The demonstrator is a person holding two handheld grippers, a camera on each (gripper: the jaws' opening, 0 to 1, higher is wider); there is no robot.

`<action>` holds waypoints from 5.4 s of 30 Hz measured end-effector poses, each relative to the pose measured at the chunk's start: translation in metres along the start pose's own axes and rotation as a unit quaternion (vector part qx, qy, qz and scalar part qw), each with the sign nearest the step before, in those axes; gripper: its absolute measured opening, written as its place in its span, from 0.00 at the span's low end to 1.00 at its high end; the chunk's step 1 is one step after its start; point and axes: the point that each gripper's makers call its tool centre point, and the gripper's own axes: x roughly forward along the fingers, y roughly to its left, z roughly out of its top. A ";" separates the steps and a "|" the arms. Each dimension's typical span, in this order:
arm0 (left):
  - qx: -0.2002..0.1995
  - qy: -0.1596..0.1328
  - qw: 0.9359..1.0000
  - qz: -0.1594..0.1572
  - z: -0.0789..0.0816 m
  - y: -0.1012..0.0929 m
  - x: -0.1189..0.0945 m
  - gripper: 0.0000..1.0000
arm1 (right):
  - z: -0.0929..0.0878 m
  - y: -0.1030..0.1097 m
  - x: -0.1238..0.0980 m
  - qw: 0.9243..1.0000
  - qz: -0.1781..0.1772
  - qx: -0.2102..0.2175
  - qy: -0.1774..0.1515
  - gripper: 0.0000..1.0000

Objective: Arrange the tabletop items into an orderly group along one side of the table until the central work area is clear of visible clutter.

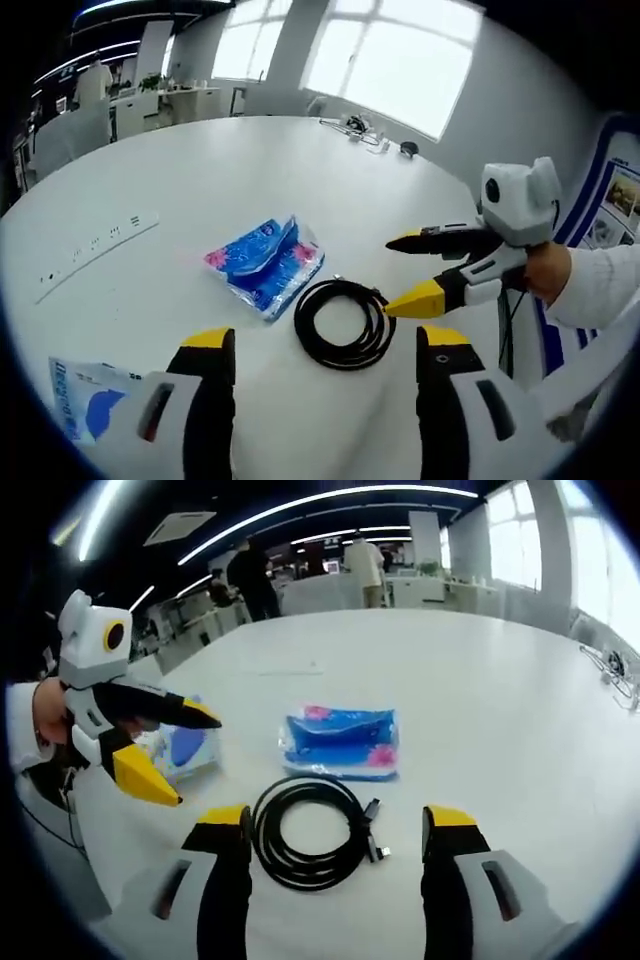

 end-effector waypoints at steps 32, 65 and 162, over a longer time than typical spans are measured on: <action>0.015 -0.029 0.999 0.010 0.005 -0.013 -0.062 0.81 | 0.024 0.019 -0.036 0.999 -0.005 -0.009 -0.032 0.70; 0.008 -0.058 0.996 0.062 -0.023 0.020 -0.166 0.82 | 0.046 0.073 -0.060 0.998 0.003 -0.016 -0.064 0.68; -0.037 -0.033 0.995 0.091 -0.100 0.140 -0.237 0.74 | -0.041 0.221 0.095 0.987 0.051 0.143 0.051 0.11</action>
